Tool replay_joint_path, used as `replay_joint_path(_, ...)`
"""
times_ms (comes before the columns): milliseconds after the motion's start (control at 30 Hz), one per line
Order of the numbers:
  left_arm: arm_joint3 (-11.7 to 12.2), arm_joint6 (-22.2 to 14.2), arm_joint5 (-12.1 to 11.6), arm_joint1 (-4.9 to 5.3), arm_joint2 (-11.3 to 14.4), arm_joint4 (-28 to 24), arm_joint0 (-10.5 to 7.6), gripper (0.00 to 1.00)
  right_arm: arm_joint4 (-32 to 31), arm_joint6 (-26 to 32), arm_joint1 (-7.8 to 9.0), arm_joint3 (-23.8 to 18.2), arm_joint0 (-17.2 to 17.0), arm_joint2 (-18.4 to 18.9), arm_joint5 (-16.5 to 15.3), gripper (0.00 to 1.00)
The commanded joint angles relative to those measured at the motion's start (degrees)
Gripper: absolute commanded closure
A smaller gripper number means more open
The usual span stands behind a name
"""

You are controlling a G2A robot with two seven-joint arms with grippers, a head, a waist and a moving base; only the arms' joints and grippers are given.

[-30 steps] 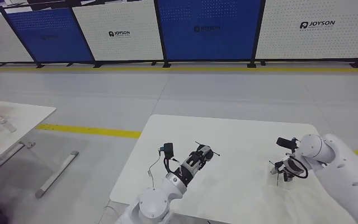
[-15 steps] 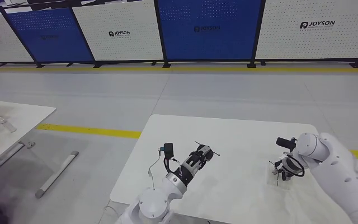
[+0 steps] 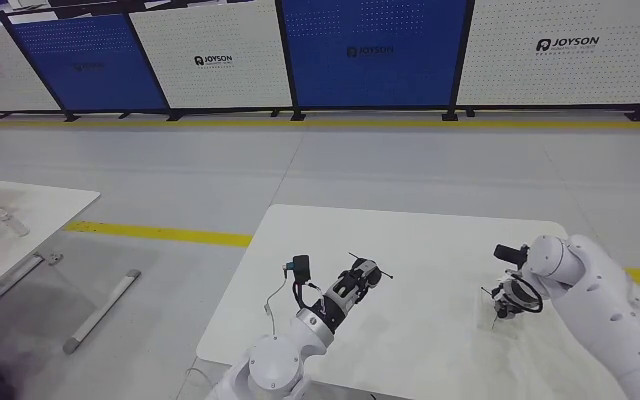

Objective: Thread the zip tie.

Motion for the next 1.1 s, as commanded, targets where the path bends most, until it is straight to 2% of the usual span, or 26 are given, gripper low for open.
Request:
replay_joint_path(0,0.00,0.00,0.00,0.00,0.00,0.00,0.00,1.00,-0.03,0.00,0.27,-0.80,-0.37,0.63,0.00,1.00)
replay_joint_path(133,0.00,0.00,0.00,0.00,0.00,0.00,0.00,1.00,-0.36,0.00,1.36,-3.59,-1.94,2.69,0.00,1.00)
replay_joint_path(333,0.00,0.00,0.00,0.00,0.00,0.00,0.00,1.00,-1.02,0.00,3.88,-10.41,-6.71,9.52,0.00,1.00)
replay_joint_path(500,0.00,0.00,0.00,0.00,0.00,0.00,0.00,1.00,0.63,-3.72,6.37,-19.80,-15.30,20.00,0.00,1.00)
replay_joint_path(633,0.00,0.00,0.00,0.00,0.00,0.00,0.00,1.00,3.89,-8.68,7.50,-26.89,-22.36,27.20,0.00,1.00)
replay_joint_path(1067,0.00,0.00,0.00,0.00,0.00,0.00,0.00,1.00,3.89,-8.68,7.50,-26.89,-22.36,27.20,0.00,1.00)
